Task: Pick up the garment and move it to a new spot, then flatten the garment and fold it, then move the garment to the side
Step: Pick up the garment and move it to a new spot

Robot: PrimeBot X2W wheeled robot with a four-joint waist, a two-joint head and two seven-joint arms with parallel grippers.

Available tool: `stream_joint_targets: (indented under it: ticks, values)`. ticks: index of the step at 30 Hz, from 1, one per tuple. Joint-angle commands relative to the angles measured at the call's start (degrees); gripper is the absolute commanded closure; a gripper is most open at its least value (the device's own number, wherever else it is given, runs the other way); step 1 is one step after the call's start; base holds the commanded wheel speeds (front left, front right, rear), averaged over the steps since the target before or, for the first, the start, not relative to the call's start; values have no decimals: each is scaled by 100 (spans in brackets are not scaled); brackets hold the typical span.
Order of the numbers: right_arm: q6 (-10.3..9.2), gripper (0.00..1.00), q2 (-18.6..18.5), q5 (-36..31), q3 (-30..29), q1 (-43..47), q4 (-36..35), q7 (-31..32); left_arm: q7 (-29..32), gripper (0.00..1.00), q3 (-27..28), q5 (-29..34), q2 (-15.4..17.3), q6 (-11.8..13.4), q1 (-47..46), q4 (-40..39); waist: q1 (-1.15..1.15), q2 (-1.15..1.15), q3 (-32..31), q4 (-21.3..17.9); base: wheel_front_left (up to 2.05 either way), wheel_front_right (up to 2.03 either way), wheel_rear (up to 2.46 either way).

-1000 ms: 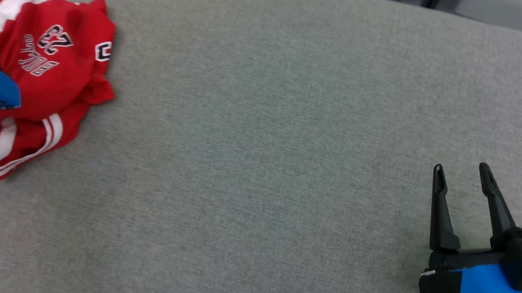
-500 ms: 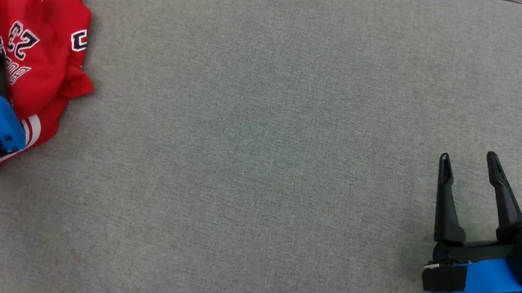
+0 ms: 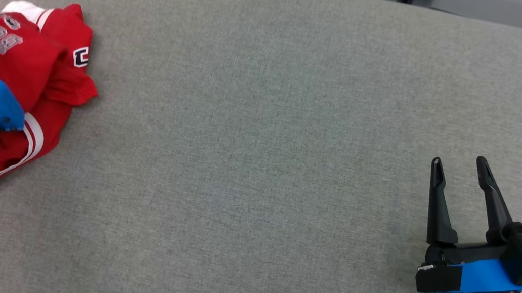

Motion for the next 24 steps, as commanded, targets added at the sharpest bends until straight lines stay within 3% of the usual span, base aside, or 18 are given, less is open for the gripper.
stream_joint_targets:
  ticks: [1, 15, 24]
  values:
    - [1, 0, -28, 53, 19, -2, 63, -52, -118, 100, -17, 22, 18, 29, -122, -106, 0, 0, -137, -95, 0, 0, 0]
    - [1, 0, -28, 550, 96, 63, 519, -251, -216, 100, -517, 365, -110, 108, -970, -2180, 0, 0, -601, -739, 0, 0, 0]
    - [1, 0, -27, 917, 211, -110, 676, -296, 314, 100, -944, 414, -329, 12, -1508, -3828, 0, 0, -481, -1682, 0, 0, 0]
